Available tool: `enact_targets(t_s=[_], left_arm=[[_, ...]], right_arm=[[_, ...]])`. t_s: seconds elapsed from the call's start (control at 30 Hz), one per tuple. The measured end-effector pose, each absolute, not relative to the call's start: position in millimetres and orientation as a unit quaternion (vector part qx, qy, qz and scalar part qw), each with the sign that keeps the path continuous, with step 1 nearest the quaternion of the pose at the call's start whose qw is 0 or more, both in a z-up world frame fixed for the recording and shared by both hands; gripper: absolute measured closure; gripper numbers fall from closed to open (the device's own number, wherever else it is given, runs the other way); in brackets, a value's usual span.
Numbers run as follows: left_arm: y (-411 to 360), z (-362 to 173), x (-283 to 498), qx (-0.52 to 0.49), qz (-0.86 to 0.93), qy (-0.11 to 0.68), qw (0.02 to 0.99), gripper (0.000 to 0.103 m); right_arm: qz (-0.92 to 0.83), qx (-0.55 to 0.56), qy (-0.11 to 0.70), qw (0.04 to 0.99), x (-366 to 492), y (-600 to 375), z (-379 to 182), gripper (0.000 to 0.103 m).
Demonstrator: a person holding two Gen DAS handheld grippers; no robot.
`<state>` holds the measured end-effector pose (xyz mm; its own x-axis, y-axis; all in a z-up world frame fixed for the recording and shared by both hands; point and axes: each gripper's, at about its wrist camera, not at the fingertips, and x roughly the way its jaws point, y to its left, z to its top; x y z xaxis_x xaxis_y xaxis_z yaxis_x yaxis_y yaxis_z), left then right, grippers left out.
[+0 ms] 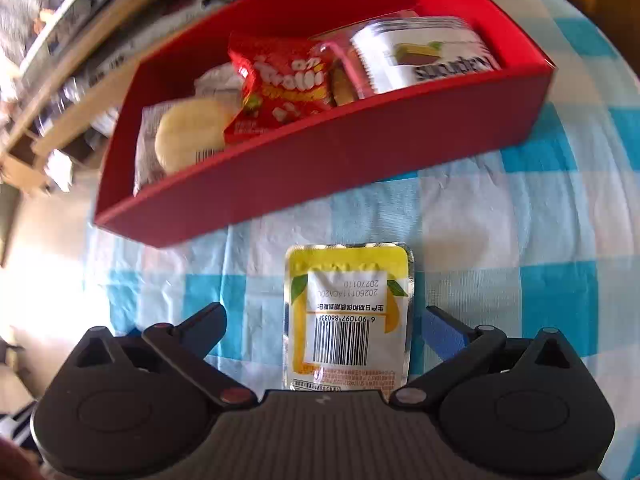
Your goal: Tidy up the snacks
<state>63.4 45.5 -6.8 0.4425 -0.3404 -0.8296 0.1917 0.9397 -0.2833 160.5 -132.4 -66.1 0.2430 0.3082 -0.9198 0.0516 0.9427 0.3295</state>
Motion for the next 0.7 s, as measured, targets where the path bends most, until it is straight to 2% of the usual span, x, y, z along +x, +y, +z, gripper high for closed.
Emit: enact_targets(t_s=[0.1, 0.17, 0.23, 0.27, 0.33, 0.5, 0.7], left_arm=[[47.3, -8.7, 62.7, -0.069, -0.155, 0.508, 0.845, 0.034], [47.7, -14.5, 63.7, -0.066, -0.154, 0.516, 0.84, 0.035], [48.2, -22.4, 65.6, -0.063, -0.146, 0.525, 0.836, 0.031], [49.0, -26.4, 67.5, -0.064, -0.138, 0.531, 0.833, 0.025], [54.2, -31.8, 71.1, -0.075, -0.124, 0.541, 0.828, 0.023], [65.6, -19.0, 74.7, -0.098, -0.144, 0.524, 0.834, 0.018], [54.5, -18.7, 99.4, -0.045, -0.136, 0.514, 0.846, 0.017]], right_arm=[[0.098, 0.115, 0.602, 0.784, 156.2, -131.0, -65.1, 0.001], [0.095, 0.06, 0.598, 0.793, 152.2, -125.6, -60.7, 0.021], [0.104, 0.031, 0.595, 0.797, 148.8, -125.7, -59.4, 0.031], [0.111, 0.027, 0.593, 0.797, 148.0, -129.5, -59.1, 0.038], [0.118, 0.044, 0.597, 0.792, 146.9, -144.5, -58.0, 0.045], [0.15, 0.083, 0.613, 0.771, 129.4, -175.2, -54.4, 0.046], [0.207, 0.023, 0.635, 0.744, 76.7, -152.3, -58.2, 0.045]])
